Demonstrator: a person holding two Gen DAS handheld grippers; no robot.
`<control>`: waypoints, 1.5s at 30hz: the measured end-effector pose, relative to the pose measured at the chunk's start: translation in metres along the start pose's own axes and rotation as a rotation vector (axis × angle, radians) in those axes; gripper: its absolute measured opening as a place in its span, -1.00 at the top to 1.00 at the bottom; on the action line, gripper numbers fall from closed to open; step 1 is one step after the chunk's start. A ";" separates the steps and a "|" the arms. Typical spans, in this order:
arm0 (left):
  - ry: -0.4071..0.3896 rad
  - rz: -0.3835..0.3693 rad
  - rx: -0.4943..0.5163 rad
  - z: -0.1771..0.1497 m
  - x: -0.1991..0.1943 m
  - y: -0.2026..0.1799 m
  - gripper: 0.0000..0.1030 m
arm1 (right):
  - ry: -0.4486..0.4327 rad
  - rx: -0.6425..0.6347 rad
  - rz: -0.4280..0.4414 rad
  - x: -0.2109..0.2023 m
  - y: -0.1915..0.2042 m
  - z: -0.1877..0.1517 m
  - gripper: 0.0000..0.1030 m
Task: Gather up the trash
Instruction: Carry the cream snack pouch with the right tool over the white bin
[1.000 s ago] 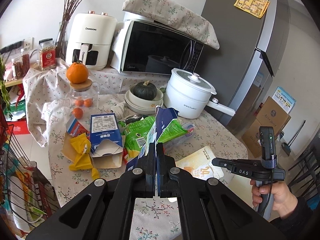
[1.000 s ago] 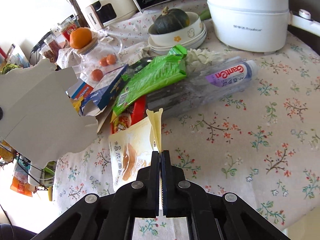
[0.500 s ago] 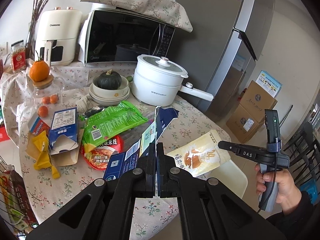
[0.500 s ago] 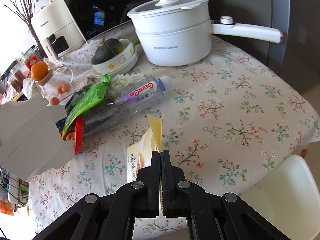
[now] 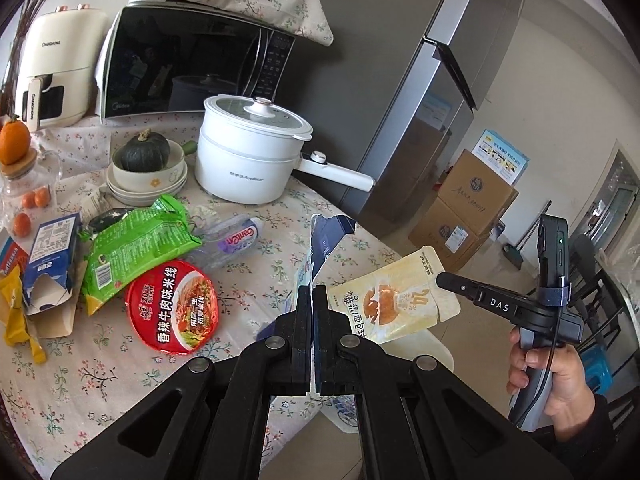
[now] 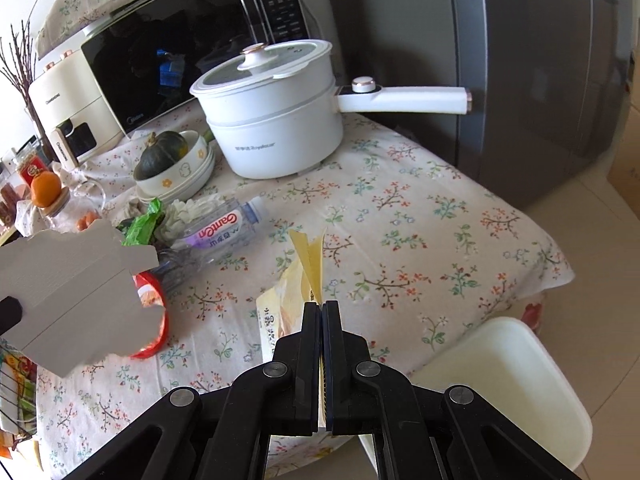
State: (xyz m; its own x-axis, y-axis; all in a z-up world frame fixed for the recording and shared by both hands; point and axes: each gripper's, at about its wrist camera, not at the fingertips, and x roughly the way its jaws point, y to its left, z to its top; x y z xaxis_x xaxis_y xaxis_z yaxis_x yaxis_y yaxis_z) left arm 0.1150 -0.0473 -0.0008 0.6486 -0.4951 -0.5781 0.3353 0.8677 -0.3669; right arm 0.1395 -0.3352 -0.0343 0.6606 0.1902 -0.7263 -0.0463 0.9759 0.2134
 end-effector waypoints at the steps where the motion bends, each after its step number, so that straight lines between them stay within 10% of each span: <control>1: 0.004 -0.019 0.008 0.000 0.004 -0.007 1.00 | -0.005 0.006 -0.011 -0.004 -0.007 -0.001 1.00; 16: 0.119 -0.239 0.095 -0.029 0.084 -0.111 1.00 | 0.020 0.097 -0.190 -0.036 -0.106 -0.031 1.00; 32: 0.220 -0.217 0.229 -0.082 0.194 -0.157 0.96 | 0.157 0.175 -0.312 -0.020 -0.162 -0.061 1.00; 34: 0.271 -0.162 0.241 -0.082 0.203 -0.157 0.72 | 0.163 0.171 -0.316 -0.021 -0.163 -0.062 1.00; 36: 0.316 -0.086 0.226 -0.082 0.210 -0.150 -0.27 | 0.169 0.169 -0.320 -0.020 -0.162 -0.062 1.00; 38: 0.309 -0.051 0.216 -0.080 0.207 -0.141 -0.58 | 0.172 0.170 -0.320 -0.018 -0.162 -0.062 1.00; 45: 0.314 0.028 0.216 -0.069 0.187 -0.116 -0.84 | 0.159 0.165 -0.338 -0.018 -0.156 -0.054 1.00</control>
State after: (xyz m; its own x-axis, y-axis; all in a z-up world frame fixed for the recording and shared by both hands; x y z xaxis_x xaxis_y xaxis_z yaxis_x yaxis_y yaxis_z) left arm 0.1507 -0.2436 -0.1165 0.4303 -0.4311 -0.7931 0.4784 0.8540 -0.2046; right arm 0.0944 -0.4846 -0.0897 0.4928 -0.1117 -0.8629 0.2828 0.9584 0.0375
